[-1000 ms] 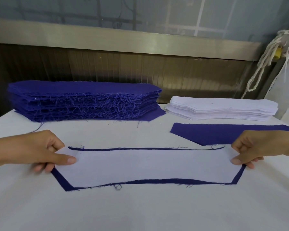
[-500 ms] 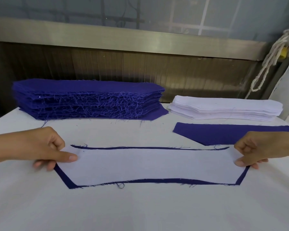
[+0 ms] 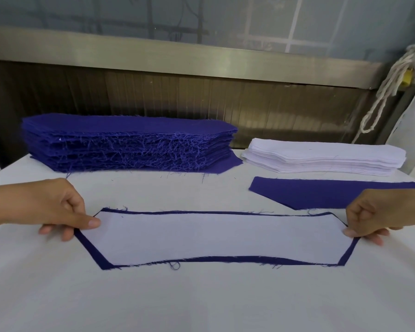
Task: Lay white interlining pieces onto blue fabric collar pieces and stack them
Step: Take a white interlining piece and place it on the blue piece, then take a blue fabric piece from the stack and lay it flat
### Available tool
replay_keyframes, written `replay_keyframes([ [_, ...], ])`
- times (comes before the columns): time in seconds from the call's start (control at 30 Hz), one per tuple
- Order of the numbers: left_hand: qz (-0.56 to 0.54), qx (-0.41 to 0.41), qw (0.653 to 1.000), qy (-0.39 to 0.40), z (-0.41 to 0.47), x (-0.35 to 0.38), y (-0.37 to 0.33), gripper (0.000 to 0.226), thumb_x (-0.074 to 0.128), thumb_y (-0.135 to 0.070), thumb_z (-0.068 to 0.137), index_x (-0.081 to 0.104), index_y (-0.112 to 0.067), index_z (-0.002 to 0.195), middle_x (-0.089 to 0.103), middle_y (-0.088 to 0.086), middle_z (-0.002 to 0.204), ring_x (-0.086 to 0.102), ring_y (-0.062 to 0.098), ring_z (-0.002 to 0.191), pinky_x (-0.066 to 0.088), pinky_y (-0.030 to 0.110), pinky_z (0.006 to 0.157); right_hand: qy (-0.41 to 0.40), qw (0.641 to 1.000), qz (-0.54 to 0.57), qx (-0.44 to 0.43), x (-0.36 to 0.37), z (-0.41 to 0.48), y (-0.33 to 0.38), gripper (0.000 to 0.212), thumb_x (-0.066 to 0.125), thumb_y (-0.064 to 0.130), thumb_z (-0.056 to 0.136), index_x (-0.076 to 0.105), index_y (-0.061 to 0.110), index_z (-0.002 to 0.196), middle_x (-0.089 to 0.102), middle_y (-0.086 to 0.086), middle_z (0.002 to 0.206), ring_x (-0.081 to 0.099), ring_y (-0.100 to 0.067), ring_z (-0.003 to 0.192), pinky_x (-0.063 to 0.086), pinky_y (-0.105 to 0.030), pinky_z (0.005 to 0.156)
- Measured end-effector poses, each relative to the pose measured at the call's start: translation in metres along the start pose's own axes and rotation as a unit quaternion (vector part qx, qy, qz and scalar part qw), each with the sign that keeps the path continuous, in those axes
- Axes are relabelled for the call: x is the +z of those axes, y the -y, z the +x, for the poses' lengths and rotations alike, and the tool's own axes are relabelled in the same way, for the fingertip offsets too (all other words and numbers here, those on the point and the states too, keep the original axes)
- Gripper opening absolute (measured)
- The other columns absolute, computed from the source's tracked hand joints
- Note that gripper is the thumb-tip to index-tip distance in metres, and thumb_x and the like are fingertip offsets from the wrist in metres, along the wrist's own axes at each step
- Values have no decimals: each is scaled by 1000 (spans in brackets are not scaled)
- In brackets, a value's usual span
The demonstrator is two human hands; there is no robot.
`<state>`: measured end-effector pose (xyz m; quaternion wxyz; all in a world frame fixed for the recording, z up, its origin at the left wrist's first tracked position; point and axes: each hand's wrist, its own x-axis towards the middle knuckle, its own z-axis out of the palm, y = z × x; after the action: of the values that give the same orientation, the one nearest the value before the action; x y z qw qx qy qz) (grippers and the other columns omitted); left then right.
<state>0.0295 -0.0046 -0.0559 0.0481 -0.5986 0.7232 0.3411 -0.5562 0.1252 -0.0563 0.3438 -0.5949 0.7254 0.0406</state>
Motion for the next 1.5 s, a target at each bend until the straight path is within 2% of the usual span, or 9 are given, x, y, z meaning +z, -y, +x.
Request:
replay_keyframes([
  [0.33, 17, 16, 1000, -12, -2, -6, 1, 62, 75, -83, 49, 72, -23, 64, 76, 6, 72, 52, 10, 44, 46, 13, 56, 2, 1000, -17, 19, -15, 5, -21, 50, 80, 71, 66, 70, 24, 81, 76, -8, 83, 59, -5, 60, 36, -14, 45],
  [0.47, -1, 107, 973, -204, -3, -14, -15, 43, 62, -74, 59, 72, -34, 70, 70, 0, 59, 52, 7, 39, 51, 22, 58, -65, 996, 62, -20, -18, 6, 13, 45, 74, 65, 69, 74, 23, 82, 76, -9, 86, 61, -8, 59, 40, -15, 46],
  [0.6, 16, 221, 885, -409, 4, -29, -45, 28, 63, -56, 83, 67, -32, 71, 69, -14, 58, 59, -4, 53, 45, 22, 59, -172, 982, 24, -70, -20, 15, 78, 25, 67, 43, 88, 74, 20, 81, 76, -1, 78, 62, -9, 53, 42, -15, 45],
  [0.67, 26, 258, 853, -453, 10, -40, -63, 19, 67, -43, 89, 66, -30, 75, 65, -10, 59, 58, -5, 59, 38, 18, 59, -245, 966, -7, -82, -24, 25, 115, 19, 66, 32, 95, 73, 18, 84, 75, 4, 71, 62, -6, 50, 43, -18, 48],
  [0.8, 72, 270, 844, -457, 37, -62, -87, 12, 66, -31, 93, 72, -21, 95, 63, -11, 77, 51, 3, 61, 38, 20, 60, -360, 924, 5, -127, -30, 53, 179, 17, 63, 25, 98, 73, 14, 89, 71, 3, 71, 62, -8, 61, 43, -21, 59],
  [0.9, 99, 241, 860, -438, 61, -73, -96, 16, 64, -28, 96, 73, -18, 105, 68, -2, 92, 54, 4, 72, 47, 29, 74, -399, 906, 18, -142, -35, 75, 212, 18, 61, 25, 100, 73, 12, 102, 71, 0, 89, 65, -16, 82, 53, -31, 74],
  [1.0, 115, 212, 882, -406, 78, -77, -104, 18, 64, -28, 96, 73, -19, 108, 71, 4, 105, 61, 15, 91, 52, 40, 90, -420, 899, 26, -123, -44, 98, 231, 24, 59, 24, 100, 72, 9, 112, 71, -8, 109, 64, -25, 99, 53, -43, 92],
  [1.23, 158, 208, 891, -372, 94, -79, -114, 20, 60, -30, 99, 73, -22, 111, 70, 1, 112, 63, 21, 106, 49, 38, 88, -362, 923, 77, -102, -53, 138, 242, 30, 56, 25, 102, 70, 1, 112, 70, -16, 111, 63, -28, 97, 50, -39, 88],
  [1.5, 168, 219, 894, -353, 105, -79, -112, 18, 65, -31, 95, 74, -23, 109, 70, -3, 107, 57, 10, 93, 47, 32, 78, -378, 899, 169, -142, -58, 152, 252, 12, 68, 23, 95, 70, 11, 94, 66, -3, 93, 58, -14, 85, 46, -33, 83],
])
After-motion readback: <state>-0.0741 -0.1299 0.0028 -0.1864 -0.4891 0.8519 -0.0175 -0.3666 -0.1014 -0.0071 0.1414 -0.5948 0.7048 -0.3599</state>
